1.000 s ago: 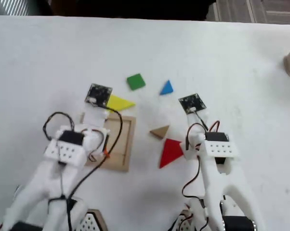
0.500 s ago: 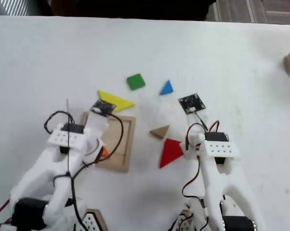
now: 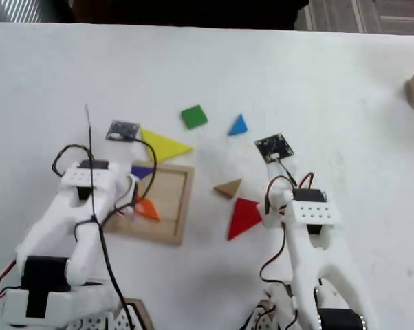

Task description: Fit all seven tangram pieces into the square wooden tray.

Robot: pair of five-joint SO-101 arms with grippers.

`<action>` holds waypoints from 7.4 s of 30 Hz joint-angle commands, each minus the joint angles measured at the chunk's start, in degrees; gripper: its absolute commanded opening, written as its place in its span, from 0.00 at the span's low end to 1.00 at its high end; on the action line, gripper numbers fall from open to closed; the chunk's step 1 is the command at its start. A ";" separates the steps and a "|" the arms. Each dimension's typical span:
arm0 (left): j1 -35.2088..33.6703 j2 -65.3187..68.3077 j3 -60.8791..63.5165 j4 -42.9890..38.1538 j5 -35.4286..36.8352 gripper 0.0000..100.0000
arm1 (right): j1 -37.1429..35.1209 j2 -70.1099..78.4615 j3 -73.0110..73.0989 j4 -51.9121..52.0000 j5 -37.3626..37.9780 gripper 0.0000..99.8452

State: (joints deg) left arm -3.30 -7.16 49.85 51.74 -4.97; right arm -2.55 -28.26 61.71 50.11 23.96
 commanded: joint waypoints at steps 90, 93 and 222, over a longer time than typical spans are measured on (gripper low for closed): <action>15.34 -14.29 2.29 -7.12 2.02 0.03 | 0.22 -1.71 0.44 -1.80 2.37 0.02; 14.73 -11.30 1.93 -7.12 2.02 0.02 | 0.22 -1.71 0.44 -1.80 2.37 0.02; 41.71 -12.00 -15.30 9.85 17.93 0.39 | 31.43 -1.63 -1.67 -4.97 -5.80 0.02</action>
State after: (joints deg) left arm 37.93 -18.24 33.23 61.49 10.77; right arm 28.40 -28.26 62.07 45.27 19.03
